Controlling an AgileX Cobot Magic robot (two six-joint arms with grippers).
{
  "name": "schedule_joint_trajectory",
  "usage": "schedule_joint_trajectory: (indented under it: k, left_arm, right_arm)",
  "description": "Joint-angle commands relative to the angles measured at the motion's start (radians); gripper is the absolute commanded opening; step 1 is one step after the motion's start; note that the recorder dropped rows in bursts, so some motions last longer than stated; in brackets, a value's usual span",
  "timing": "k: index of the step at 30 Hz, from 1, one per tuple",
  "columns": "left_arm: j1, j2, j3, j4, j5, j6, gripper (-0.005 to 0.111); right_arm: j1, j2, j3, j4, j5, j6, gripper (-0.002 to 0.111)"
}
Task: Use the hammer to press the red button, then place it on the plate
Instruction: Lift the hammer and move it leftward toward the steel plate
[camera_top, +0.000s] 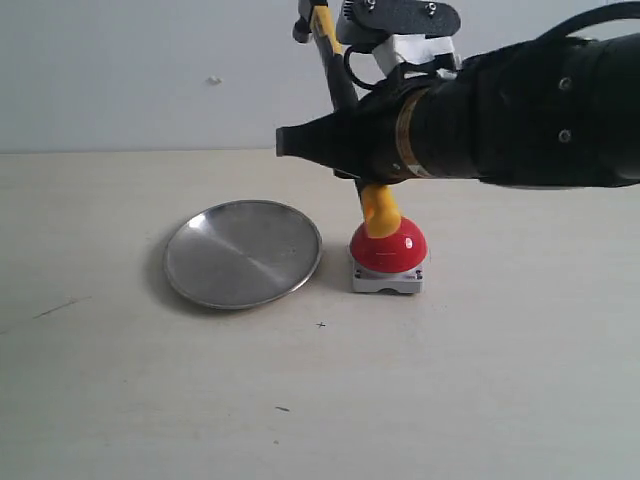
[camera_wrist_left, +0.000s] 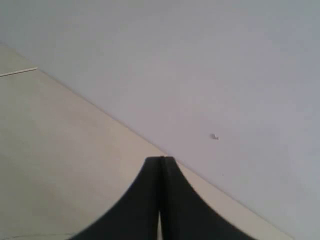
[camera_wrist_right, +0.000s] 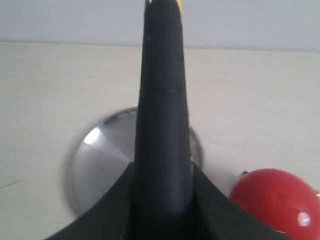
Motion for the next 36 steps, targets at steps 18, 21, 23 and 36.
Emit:
schedule_joint_trajectory:
  k: [18,21,23,36]
  left_arm:
    - [0.002,-0.005,0.004,-0.007,-0.001,0.004,0.0]
    - [0.002,-0.005,0.004,-0.007,-0.001,0.004,0.0]
    - [0.002,-0.005,0.004,-0.007,-0.001,0.004,0.0]
    - [0.002,-0.005,0.004,-0.007,-0.001,0.004,0.0]
  right_arm:
    - [-0.042,0.139,-0.064,-0.436,-0.592,0.475,0.0]
    - [-0.04,0.139,-0.129,-0.481,-0.431,0.363,0.0]
    - [-0.04,0.139,-0.139,-0.481,-0.302,0.225,0.0]
    - [-0.04,0.14,-0.213,0.375,0.438,-0.849,0.0]
